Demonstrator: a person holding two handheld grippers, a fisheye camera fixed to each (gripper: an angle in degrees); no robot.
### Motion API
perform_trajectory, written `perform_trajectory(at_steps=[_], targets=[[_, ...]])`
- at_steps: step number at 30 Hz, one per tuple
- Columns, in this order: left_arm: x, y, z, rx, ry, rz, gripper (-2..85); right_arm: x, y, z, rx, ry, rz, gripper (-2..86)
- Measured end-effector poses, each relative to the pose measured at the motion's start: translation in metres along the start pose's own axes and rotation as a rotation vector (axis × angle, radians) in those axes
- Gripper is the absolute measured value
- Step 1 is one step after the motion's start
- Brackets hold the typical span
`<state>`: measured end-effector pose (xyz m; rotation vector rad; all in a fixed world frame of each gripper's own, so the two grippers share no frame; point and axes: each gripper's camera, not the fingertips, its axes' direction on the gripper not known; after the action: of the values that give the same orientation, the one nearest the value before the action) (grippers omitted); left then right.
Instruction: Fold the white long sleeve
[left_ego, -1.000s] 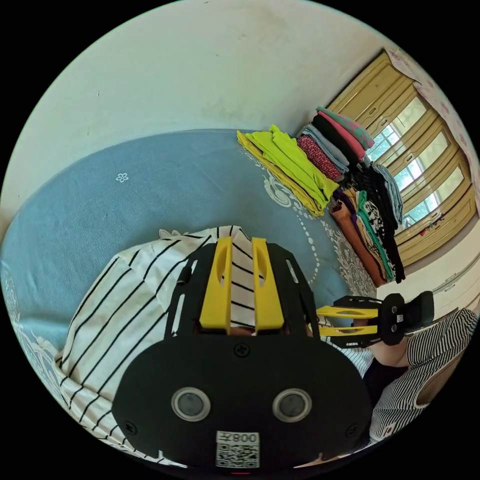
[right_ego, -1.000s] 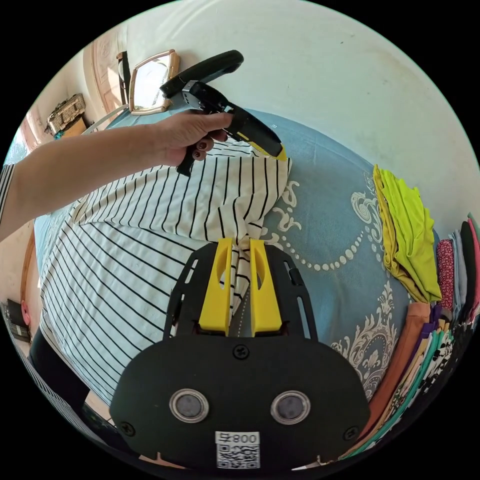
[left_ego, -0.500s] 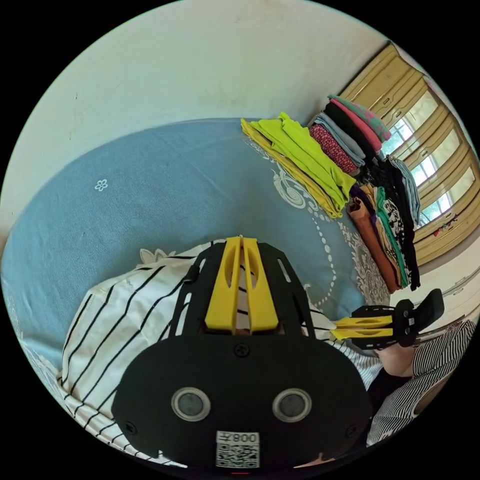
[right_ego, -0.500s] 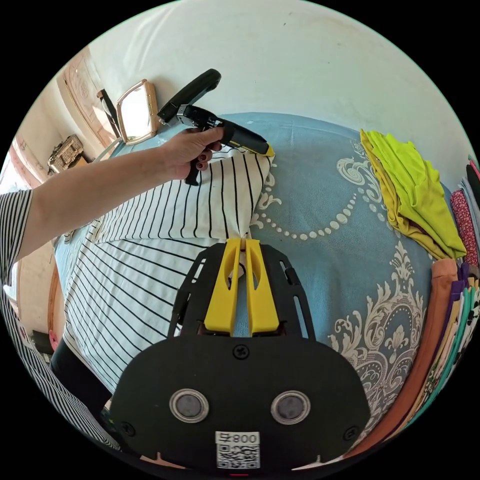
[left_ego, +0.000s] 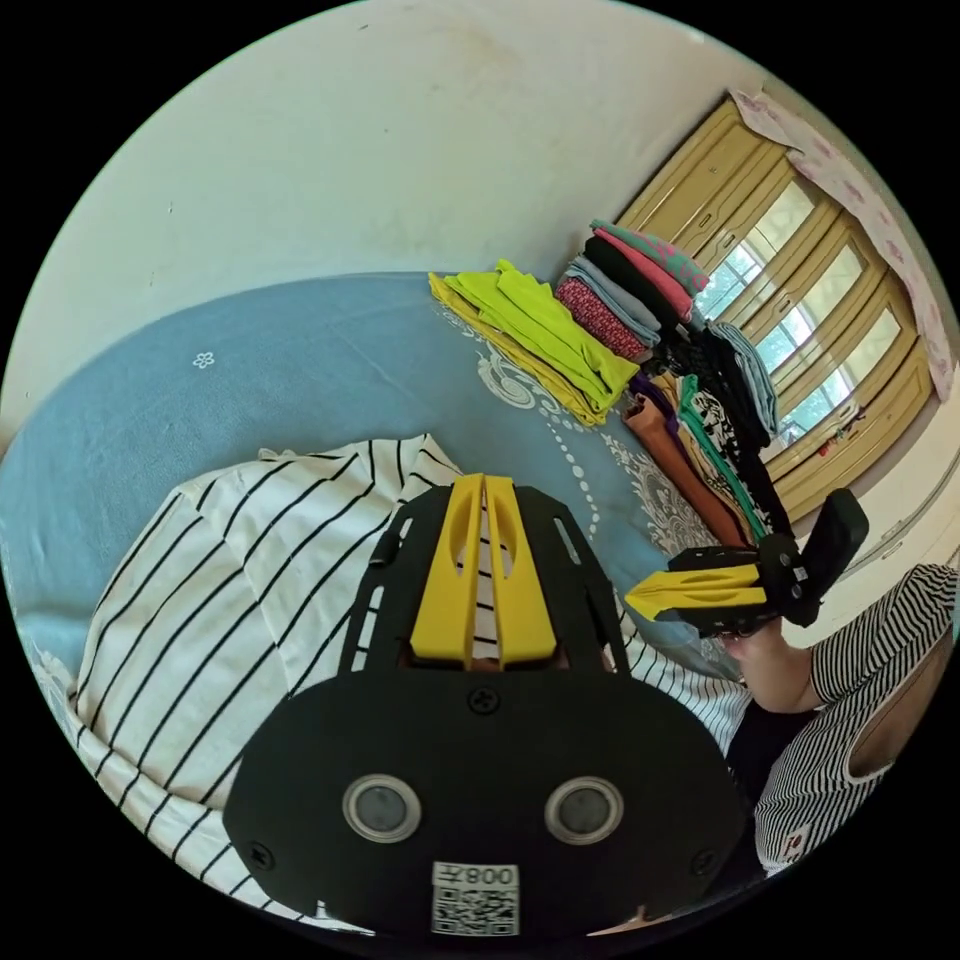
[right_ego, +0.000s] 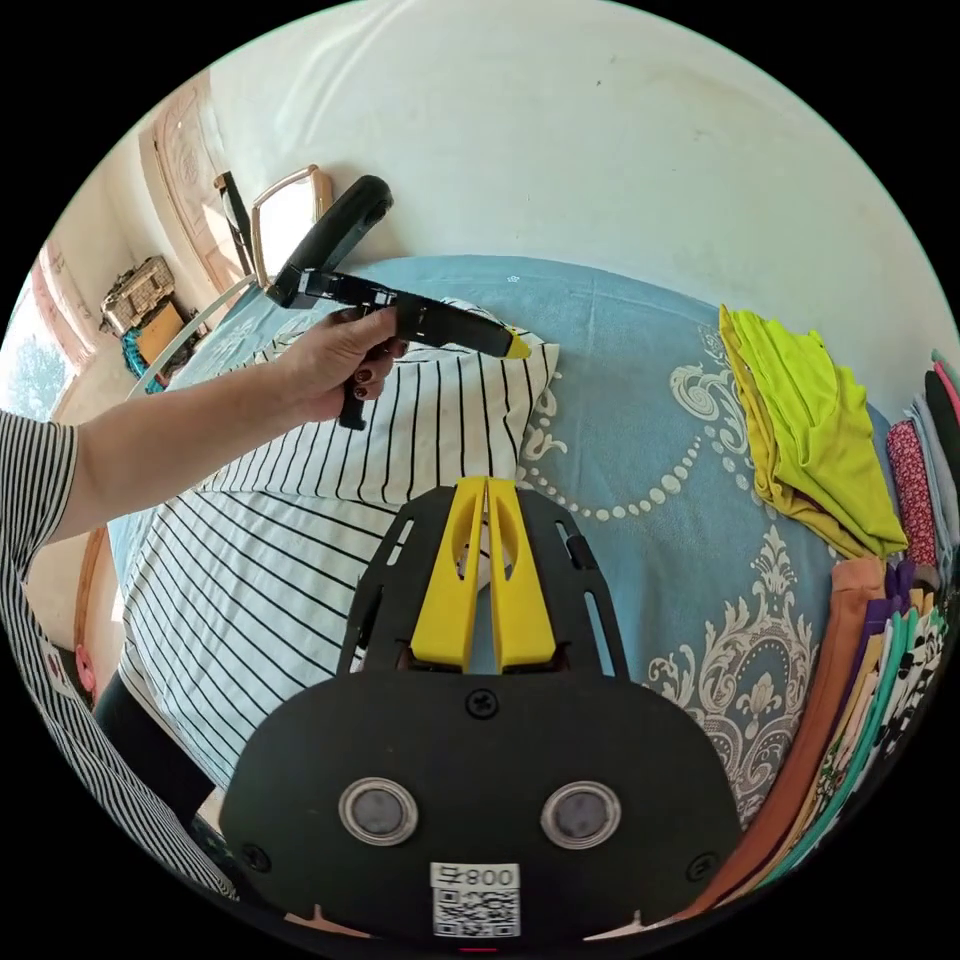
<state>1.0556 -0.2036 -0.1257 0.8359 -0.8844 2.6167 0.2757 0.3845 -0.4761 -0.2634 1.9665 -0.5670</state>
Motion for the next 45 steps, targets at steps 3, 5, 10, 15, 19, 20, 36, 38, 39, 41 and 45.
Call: perform_trajectory(at_steps=[3,5,10,15,19,20,36,38,39,41,45], targets=[[0.007,-0.003,0.017,-0.108,-0.104,-0.013,0.2,0.003,-0.007,0.025,-0.092,0.066,-0.023,0.1],[0.011,-0.006,0.015,-0.141,-0.107,-0.005,0.2,0.006,-0.006,0.031,-0.085,0.069,-0.032,0.1],[0.037,0.018,-0.042,-0.063,-0.024,0.022,0.2,0.022,-0.007,0.019,-0.079,0.024,0.009,0.0],[0.064,0.051,-0.054,-0.184,0.018,0.055,0.1,0.029,-0.012,0.012,-0.052,-0.006,0.038,0.0],[0.068,0.069,-0.079,-0.213,-0.016,0.037,0.1,0.032,-0.024,0.009,-0.071,-0.014,0.057,0.1],[0.069,0.072,-0.089,-0.197,-0.003,0.039,0.1,0.032,-0.026,0.005,-0.05,-0.012,0.059,0.1],[0.042,0.338,-0.394,0.093,0.017,-0.302,0.7,0.005,-0.075,-0.005,-0.109,-0.035,0.027,0.1],[0.033,0.402,-0.455,0.149,-0.023,-0.4,1.2,-0.008,-0.078,-0.011,-0.116,-0.081,0.003,0.1],[0.027,0.449,-0.497,0.193,-0.07,-0.477,1.8,-0.019,-0.08,-0.014,-0.121,-0.108,-0.018,0.1],[0.021,0.52,-0.562,0.254,-0.17,-0.6,2.7,-0.037,-0.085,-0.016,-0.134,-0.146,-0.053,0.1],[0.015,0.688,-0.71,0.456,-0.381,-0.964,5.1,-0.089,-0.108,-0.011,-0.187,-0.248,-0.125,0.1]])
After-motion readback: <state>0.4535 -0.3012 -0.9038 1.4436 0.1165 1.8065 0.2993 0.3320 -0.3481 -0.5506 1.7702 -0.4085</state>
